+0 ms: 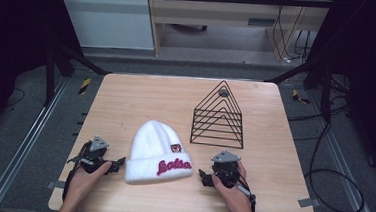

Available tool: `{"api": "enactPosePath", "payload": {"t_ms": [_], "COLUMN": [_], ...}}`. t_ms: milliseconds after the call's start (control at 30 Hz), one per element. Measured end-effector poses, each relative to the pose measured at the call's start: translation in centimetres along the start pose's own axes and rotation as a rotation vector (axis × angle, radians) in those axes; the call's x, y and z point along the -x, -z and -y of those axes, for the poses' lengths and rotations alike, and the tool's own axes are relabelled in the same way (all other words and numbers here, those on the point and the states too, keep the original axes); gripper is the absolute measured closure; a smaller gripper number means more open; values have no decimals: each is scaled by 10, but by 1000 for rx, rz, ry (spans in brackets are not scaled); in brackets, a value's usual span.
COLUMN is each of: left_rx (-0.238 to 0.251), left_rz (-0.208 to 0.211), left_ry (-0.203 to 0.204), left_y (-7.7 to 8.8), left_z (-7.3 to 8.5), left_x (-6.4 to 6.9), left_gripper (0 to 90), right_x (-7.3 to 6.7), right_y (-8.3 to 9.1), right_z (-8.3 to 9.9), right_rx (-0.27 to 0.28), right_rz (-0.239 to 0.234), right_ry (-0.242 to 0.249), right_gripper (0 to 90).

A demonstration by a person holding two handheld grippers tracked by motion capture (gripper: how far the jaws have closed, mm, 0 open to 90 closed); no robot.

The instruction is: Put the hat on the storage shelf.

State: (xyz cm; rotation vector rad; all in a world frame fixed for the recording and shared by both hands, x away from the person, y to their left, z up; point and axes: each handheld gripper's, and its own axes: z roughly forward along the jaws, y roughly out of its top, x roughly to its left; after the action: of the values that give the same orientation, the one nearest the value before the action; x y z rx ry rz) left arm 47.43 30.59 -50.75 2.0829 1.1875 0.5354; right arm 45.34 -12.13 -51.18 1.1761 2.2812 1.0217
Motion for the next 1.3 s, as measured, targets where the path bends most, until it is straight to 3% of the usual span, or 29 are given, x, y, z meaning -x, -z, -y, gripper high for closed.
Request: {"api": "enactPosePath", "payload": {"t_ms": [33,67,200,333,500,600,733,867,933,1300], "left_rx": [-12,-12,-17,-11,-9,-19,14,-12,-25,-74], "left_rz": [27,27,60,74,88,79,92,89,107,125], "left_ry": [-26,-26,-63,-35,-63,-108,-80,-104,-90,-128], "left_y": [-2,-2,-4,-1,5,4,-1,-16,-25,-62], "left_z": [-1,-1,-4,-18,-56,-84,-119,-142,-147,-151], "left_x": [0,0,-3,-8,-6,2,9,10,10,20], "left_gripper": [54,2,11,55,65,67,107,117,135,225], "right_x": [0,0,0,0,0,0,0,1,1,0], "right_y": [0,0,0,0,0,0,0,-1,-1,-1], "right_z": [0,0,0,0,0,0,0,0,0,0], "right_rx": [0,0,0,0,0,0,0,-2,-2,-2], "right_rz": [0,0,0,0,0,0,-1,0,0,0], "right_ry": [0,0,-1,-1,0,0,0,4,4,4], "right_gripper": [139,139,139,139,139,139,138,134,134,134]}}
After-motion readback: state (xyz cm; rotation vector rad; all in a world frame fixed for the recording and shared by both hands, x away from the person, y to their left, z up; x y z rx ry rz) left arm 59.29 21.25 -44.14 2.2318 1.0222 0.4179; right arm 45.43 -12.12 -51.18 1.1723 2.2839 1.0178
